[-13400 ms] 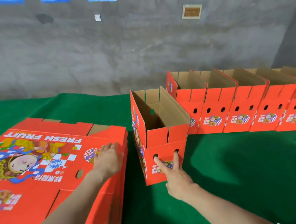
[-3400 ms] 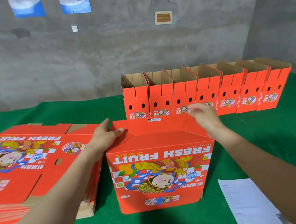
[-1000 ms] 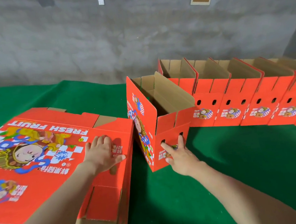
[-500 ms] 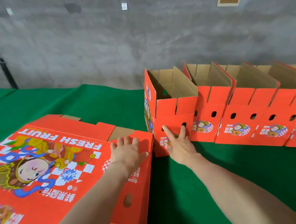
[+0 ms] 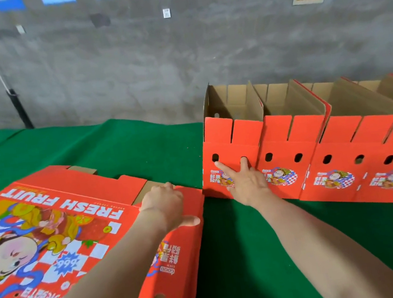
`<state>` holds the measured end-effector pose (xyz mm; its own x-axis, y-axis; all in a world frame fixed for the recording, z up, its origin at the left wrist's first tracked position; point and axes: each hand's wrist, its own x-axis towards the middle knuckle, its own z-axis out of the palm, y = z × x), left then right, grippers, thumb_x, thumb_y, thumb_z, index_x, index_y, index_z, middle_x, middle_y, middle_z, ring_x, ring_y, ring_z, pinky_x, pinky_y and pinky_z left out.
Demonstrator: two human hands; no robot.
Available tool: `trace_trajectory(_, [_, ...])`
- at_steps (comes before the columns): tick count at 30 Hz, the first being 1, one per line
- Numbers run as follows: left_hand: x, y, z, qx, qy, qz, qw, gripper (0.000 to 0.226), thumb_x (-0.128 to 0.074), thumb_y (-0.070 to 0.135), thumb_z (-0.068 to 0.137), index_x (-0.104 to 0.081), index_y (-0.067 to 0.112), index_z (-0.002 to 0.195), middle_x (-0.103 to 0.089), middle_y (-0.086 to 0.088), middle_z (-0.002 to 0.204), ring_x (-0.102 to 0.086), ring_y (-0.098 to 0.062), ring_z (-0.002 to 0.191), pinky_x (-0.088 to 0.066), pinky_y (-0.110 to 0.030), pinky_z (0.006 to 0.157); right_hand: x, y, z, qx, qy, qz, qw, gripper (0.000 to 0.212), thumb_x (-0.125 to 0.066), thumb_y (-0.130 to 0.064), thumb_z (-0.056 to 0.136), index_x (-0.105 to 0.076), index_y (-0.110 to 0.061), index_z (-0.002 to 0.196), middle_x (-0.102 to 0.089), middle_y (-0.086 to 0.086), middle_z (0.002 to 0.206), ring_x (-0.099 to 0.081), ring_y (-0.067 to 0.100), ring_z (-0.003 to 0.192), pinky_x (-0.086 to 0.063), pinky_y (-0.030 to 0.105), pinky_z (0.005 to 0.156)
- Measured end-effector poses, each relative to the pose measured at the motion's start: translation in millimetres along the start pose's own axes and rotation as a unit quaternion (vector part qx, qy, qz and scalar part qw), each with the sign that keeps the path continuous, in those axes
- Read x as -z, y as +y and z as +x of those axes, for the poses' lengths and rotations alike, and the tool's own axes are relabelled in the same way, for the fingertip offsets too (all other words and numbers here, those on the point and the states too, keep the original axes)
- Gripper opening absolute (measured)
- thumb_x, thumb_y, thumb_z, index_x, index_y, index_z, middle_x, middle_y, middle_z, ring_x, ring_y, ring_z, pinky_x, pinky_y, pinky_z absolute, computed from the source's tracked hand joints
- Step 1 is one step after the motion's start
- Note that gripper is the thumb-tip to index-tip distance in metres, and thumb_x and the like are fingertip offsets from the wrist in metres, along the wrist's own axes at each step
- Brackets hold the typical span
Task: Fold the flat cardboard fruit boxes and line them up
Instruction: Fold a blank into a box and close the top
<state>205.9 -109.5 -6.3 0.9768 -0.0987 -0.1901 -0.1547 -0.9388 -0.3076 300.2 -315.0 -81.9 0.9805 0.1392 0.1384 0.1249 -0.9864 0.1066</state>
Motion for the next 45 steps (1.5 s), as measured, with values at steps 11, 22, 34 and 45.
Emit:
trace_trajectory(11, [-1,2,-5,0.013,-0.017,-0.022,1.0,0.083,-0.045,0.077,0.076,-0.049,0.018,0.134,-0.04,-0.007,0.139,-0.043,-0.03,0.123,-0.047,-0.038,0.091,9,67,-19,-0.021,-0.026,-0.025,0.999,0.08,-0.046,-0.02,0.094,0.007,-0.057,0.143,-0.03,0.013,0.127,-0.053,0.027,0.097,-0.043,0.037,0.084])
trace_trajectory(22, [-1,5,-8,0.015,-0.022,-0.025,0.999,0.084,-0.042,0.076,0.079,-0.038,0.022,0.142,-0.038,-0.009,0.139,-0.038,-0.031,0.127,-0.047,-0.04,0.096,10,130,-43,-0.093,-0.035,-0.007,0.995,0.084,-0.044,-0.013,0.092,0.006,-0.059,0.141,-0.032,0.009,0.118,-0.047,0.024,0.098,-0.044,0.035,0.078])
trace_trajectory(34, [0,8,-12,0.021,-0.024,-0.032,0.999,0.082,-0.041,0.073,0.082,-0.03,0.024,0.147,-0.03,-0.009,0.146,-0.033,-0.032,0.131,-0.046,-0.043,0.099,5,164,-63,-0.126,-0.026,-0.001,0.992,0.087,-0.043,-0.012,0.089,0.008,-0.063,0.139,-0.031,0.007,0.117,-0.045,0.022,0.097,-0.041,0.032,0.067])
trace_trajectory(45, [-7,8,-14,0.034,-0.007,-0.057,0.998,0.075,-0.038,0.071,0.086,-0.029,0.025,0.145,-0.027,-0.008,0.147,-0.03,-0.032,0.132,-0.049,-0.042,0.093,28,102,-61,-0.218,-0.105,0.147,0.959,0.093,-0.05,-0.001,0.085,0.001,-0.045,0.149,0.01,0.023,0.155,-0.007,0.043,0.143,-0.034,0.046,0.107])
